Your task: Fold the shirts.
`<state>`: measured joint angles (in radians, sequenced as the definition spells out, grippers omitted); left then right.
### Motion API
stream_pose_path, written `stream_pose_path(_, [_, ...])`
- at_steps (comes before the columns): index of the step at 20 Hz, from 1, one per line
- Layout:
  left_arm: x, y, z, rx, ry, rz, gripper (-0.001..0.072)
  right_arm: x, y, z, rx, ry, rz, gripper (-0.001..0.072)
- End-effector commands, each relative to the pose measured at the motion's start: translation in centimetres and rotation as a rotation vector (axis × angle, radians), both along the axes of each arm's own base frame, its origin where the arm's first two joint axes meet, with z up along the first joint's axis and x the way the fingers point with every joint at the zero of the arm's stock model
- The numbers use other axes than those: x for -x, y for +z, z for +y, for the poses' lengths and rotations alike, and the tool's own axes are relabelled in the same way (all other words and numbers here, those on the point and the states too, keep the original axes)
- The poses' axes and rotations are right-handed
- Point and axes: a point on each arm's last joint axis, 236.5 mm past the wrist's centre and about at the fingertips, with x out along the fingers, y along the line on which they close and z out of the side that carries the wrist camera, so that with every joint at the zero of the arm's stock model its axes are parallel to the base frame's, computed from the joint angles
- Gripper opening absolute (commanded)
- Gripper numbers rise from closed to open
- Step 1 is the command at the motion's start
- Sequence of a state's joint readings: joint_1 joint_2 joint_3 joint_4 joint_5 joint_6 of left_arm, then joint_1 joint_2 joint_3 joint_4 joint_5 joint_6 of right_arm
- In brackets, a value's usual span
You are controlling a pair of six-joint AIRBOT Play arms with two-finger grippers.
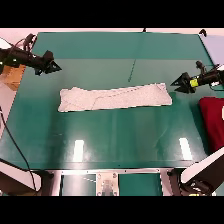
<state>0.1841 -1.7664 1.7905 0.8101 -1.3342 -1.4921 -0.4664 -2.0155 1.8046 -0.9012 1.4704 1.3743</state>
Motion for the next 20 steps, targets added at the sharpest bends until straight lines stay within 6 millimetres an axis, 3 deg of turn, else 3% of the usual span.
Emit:
stream_pose_path(1, [0.8,0.4,-1.6,0.032,-0.043,0.019,0.0021,1.8,-2.8,1.5,-0.036,0.084,0.043,0.05])
stream_pose_path(6, [1.4,0.8,-4.7,0.052,-0.101,0.018,0.0022,2.7,-5.4,5.1,-0.073,0.2,0.091,0.0484])
stream_pose_path(7, [1.5,0.8,-5.5,0.053,-0.115,0.016,0.0022,2.6,-5.5,5.6,-0.073,0.218,0.087,0.0396])
stream_pose_path(10, [1.7,0.9,-7.8,0.049,-0.156,-0.001,0.0021,2.3,-5.2,6.3,-0.067,0.244,0.069,0.0013])
stream_pose_path(11, [1.7,0.9,-8.8,0.049,-0.167,-0.009,0.0021,2.0,-4.8,6.2,-0.065,0.24,0.063,0.0014])
stream_pose_path(13, [1.5,0.8,-11.2,0.046,-0.188,-0.032,0.002,1.6,-1.9,7.0,-0.117,0.263,0.029,0.0013])
stream_pose_path(15, [1.5,0.1,-14.8,0.044,-0.234,-0.062,0.0021,0.9,3.1,8.7,-0.201,0.303,-0.053,0.0013])
stream_pose_path(18, [2.8,-3.0,-21.5,0.037,-0.336,-0.069,0.002,0.1,11.7,11.5,-0.296,0.356,-0.229,0.0013])
stream_pose_path(20, [3.9,-6.0,-26.1,0.032,-0.383,-0.063,0.0021,0.6,15.5,12.8,-0.281,0.382,-0.299,0.0013])
